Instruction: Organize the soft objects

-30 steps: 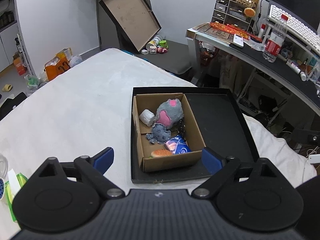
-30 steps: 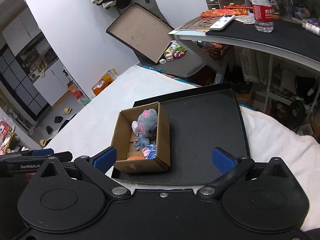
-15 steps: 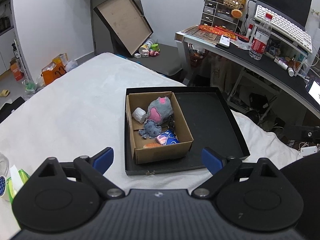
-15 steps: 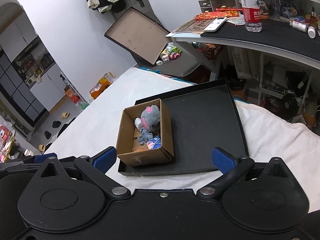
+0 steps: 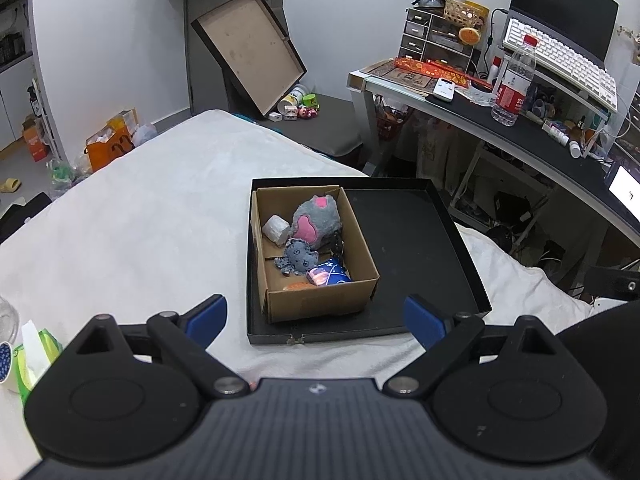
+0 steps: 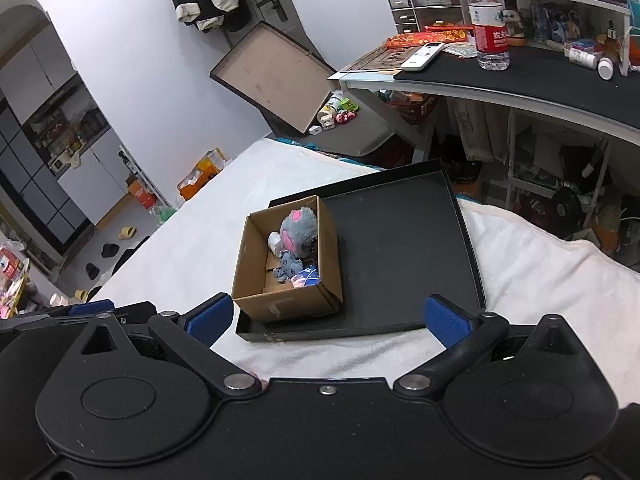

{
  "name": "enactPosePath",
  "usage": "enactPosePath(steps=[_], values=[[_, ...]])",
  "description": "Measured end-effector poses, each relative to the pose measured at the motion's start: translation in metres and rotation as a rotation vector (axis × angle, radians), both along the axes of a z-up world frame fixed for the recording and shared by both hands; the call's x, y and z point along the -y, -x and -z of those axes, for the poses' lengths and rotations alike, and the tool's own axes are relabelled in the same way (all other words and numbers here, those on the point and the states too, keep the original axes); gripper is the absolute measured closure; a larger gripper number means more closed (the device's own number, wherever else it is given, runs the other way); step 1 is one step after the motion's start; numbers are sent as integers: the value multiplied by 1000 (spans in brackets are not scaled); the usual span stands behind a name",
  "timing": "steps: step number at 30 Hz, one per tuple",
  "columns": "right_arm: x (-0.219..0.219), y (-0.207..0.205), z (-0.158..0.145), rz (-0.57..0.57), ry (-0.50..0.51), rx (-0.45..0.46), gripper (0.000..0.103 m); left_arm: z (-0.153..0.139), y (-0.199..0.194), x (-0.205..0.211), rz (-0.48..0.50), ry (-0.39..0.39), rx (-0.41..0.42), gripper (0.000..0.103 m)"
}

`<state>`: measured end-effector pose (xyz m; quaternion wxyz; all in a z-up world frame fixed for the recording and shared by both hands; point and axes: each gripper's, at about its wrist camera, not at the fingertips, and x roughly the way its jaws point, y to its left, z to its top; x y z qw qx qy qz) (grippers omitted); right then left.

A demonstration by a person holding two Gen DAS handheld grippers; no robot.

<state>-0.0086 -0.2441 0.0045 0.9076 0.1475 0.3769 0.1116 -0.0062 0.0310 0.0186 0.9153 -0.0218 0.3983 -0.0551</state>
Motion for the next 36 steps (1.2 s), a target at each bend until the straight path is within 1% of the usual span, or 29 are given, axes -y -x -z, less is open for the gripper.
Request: enactPosePath(steps=[3, 6, 9, 14, 36], values=[[1, 4, -2, 8, 3, -3, 0, -3, 3, 0, -6, -18, 5, 9], [1, 4, -1, 22, -2, -22, 0, -6, 6, -2, -8, -18, 11, 9], [0, 4, -1, 27, 4, -22, 0, -8, 8, -3, -6, -21, 15, 9], [2, 7, -1, 31, 9, -19, 0, -7, 9, -4, -8, -5, 7, 9], [1, 9, -2, 34, 9, -20, 0, -7, 11, -4, -8, -7, 9, 9]])
